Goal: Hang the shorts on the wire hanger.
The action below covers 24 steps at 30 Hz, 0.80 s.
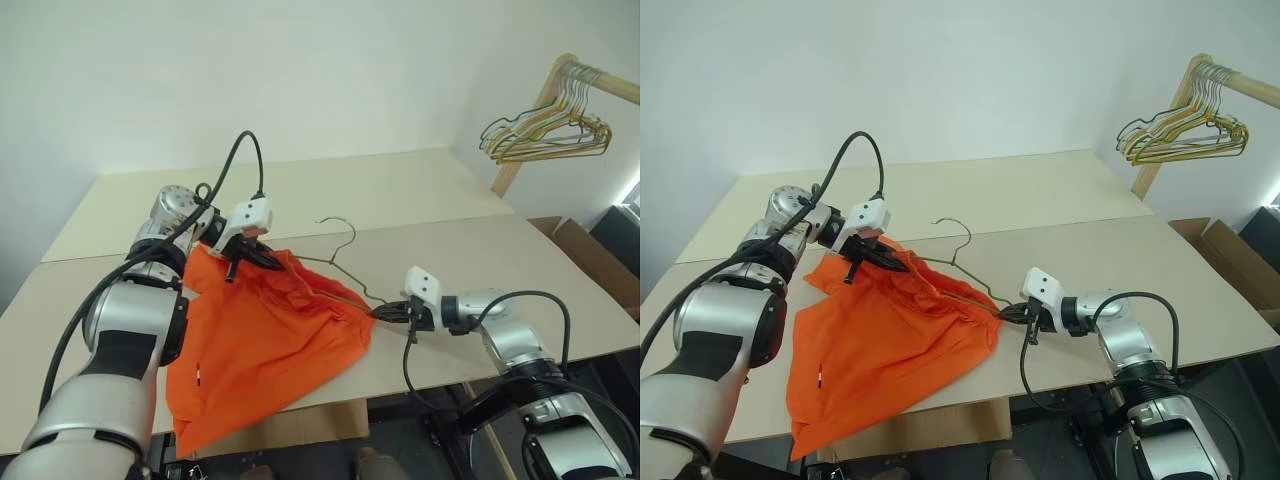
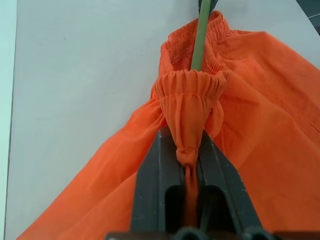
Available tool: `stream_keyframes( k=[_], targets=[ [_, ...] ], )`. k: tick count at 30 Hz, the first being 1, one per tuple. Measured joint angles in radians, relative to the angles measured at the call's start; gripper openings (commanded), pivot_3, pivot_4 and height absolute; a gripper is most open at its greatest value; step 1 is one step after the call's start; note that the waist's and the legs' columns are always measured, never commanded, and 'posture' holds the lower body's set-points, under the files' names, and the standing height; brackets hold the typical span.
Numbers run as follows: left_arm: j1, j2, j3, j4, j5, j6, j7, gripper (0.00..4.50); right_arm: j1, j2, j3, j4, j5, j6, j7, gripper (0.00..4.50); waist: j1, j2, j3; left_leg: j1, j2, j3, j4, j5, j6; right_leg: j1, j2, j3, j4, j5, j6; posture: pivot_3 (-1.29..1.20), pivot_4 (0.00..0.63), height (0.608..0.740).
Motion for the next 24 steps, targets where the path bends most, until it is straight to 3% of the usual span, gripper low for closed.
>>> stream_keyframes(
  k=[7, 12, 20, 24],
  targets=[
    [0.000, -0.002, -0.001, 0.000, 0.001, 0.000, 0.024, 0.02, 0.000, 0.000, 0.000, 0.000, -0.007, -0.010, -0.005, 0.00, 0.001, 0.000, 0.000, 0.000, 0.000, 0.000, 0.000, 0.000, 0.000, 0.000, 0.000, 0.000, 0.000, 0.000, 0.000, -0.09, 0.000, 0.740],
    [0.000, -0.005, -0.001, 0.000, 0.000, -0.004, 0.026, 0.00, 0.010, -0.016, 0.001, -0.017, -0.009, -0.031, 0.016, 1.44, 0.002, 0.000, 0.000, 0.000, 0.000, 0.000, 0.000, 0.000, 0.000, 0.000, 0.000, 0.000, 0.000, 0.000, 0.000, -0.09, 0.000, 0.740],
    [0.000, 0.004, -0.001, 0.000, 0.000, -0.031, 0.041, 0.00, 0.023, -0.029, -0.049, -0.017, 0.024, -0.023, -0.009, 4.35, 0.001, 0.000, 0.000, 0.000, 0.000, 0.000, 0.000, 0.000, 0.000, 0.000, 0.000, 0.000, 0.000, 0.000, 0.000, -0.10, 0.000, 0.740],
    [-0.008, 0.016, 0.000, 0.000, 0.000, -0.043, 0.054, 0.00, 0.025, -0.064, -0.156, -0.013, 0.107, 0.060, -0.033, 4.35, 0.002, 0.000, 0.000, 0.000, 0.000, 0.000, 0.000, 0.000, 0.000, 0.000, 0.000, 0.000, 0.000, 0.000, 0.000, -0.10, 0.000, 0.740]
  ],
)
